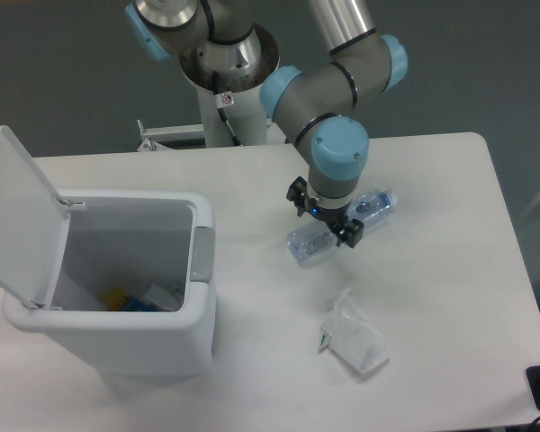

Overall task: Place the trash in the trash can
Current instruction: 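Close the gripper on the bottle and lift it upright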

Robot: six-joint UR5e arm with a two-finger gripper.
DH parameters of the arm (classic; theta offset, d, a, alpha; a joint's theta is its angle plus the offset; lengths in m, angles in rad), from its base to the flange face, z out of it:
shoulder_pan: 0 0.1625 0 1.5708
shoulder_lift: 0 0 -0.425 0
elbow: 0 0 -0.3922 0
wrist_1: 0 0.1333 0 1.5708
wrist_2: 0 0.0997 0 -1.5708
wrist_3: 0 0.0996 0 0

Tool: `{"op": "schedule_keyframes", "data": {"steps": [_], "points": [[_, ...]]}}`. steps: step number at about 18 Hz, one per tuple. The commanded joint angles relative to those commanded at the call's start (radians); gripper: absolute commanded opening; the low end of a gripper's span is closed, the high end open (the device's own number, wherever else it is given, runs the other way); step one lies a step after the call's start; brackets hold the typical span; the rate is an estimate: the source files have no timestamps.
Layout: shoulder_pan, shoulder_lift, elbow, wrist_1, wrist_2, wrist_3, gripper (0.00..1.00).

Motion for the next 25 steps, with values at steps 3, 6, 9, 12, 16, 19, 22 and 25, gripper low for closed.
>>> {"op": "schedule_keyframes", "data": {"steps": [3,6,9,12,16,19,22,25], "points": [[-0.026,-0.012,-0.014,0.003,0.005,-0.009,1.00],[-0.028,-0.023,-0.008,0.009,0.006,-0.011,1.00],[-0.028,-0.037,-0.009,0.032,0.006,-0.012,1.00],[-0.028,-0.043,-0.006,0.034,0.008,-0.012,1.00],[-0.028,-0.051,0.001,0.037,0.008,-0.015,0.76],[-0.028,-0.051,0.001,0.044,0.009,-0.024,0.56],[-0.028,-0.051,0.009,0.063,0.020,-0.038,0.46],[-0.026,-0.051,0.024,0.061,0.028,-0.037,0.44]]}}
